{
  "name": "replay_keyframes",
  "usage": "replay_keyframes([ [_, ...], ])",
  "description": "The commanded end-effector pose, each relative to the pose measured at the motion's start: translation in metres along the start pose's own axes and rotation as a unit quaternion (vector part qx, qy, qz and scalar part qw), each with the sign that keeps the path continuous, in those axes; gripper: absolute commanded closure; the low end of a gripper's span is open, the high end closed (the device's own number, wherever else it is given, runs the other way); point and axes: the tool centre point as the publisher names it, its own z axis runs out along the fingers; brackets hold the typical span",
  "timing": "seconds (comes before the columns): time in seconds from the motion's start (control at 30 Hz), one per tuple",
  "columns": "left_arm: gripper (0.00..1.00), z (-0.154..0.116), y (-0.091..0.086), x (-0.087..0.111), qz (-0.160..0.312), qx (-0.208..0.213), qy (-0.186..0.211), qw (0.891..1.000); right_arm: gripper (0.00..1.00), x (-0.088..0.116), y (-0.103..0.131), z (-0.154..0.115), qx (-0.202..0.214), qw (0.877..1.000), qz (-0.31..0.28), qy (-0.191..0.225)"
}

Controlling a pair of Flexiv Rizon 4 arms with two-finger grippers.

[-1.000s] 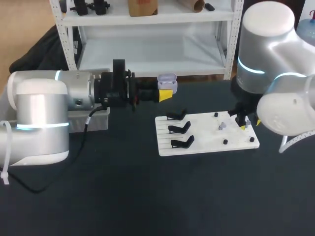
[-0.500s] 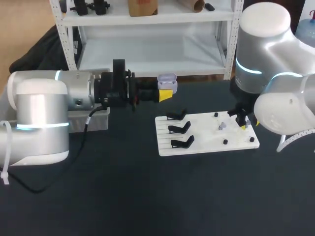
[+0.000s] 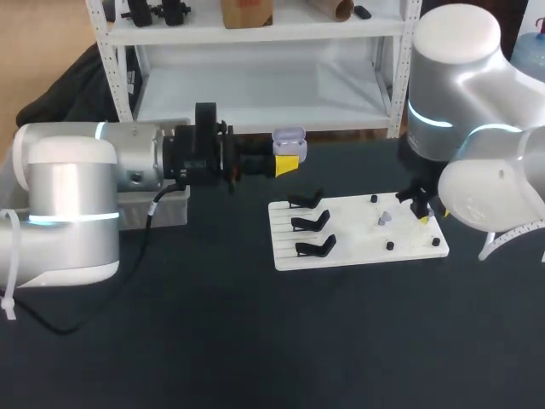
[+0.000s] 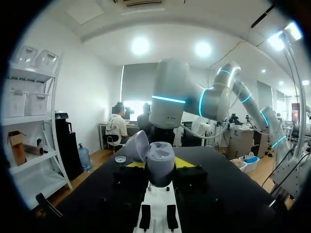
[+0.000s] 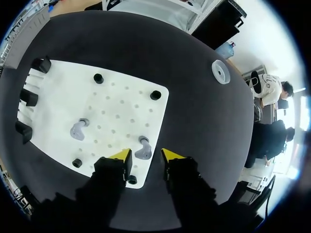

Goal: Pick up each earbud case from the left stands, insert the matching earbuds, close the lid, and place the case in the box.

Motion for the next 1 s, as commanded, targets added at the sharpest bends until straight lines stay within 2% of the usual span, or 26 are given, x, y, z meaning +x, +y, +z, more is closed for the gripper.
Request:
replay_keyframes([
  [0.03, 1.0, -0.0004, -0.0004, 0.0005, 0.001, -0.001, -0.001, 1.0, 0.65, 0.0011, -0.0002, -0.0001, -0.001, 1.0, -0.001, 0.0],
  [0.3, 1.0, -0.0004, -0.0004, 0.0005, 0.001, -0.001, -0.001, 1.0, 0.67, 0.0008, 0.0048, 0.002, -0.002, 1.0, -0.004, 0.004],
  [0.5, 1.0, -0.0004, -0.0004, 0.0005, 0.001, -0.001, -0.001, 1.0, 0.72, 0.0003, 0.0062, 0.0043, -0.001, 1.0, 0.002, 0.005],
  [0.9, 1.0, -0.0004, -0.0004, 0.0005, 0.001, -0.001, -0.001, 1.0, 0.89, -0.0004, 0.0064, 0.0046, 0.0, 1.0, 0.01, 0.008],
  [0.97, 1.0, -0.0004, -0.0004, 0.0005, 0.001, -0.001, -0.001, 1.0, 1.0, -0.0004, 0.0065, 0.0051, 0.0, 1.0, 0.01, 0.009],
  [1.0, 1.0, -0.0004, -0.0004, 0.0005, 0.001, -0.001, -0.001, 1.0, 1.0, -0.0003, 0.0065, 0.0052, 0.0, 1.0, 0.011, 0.009],
])
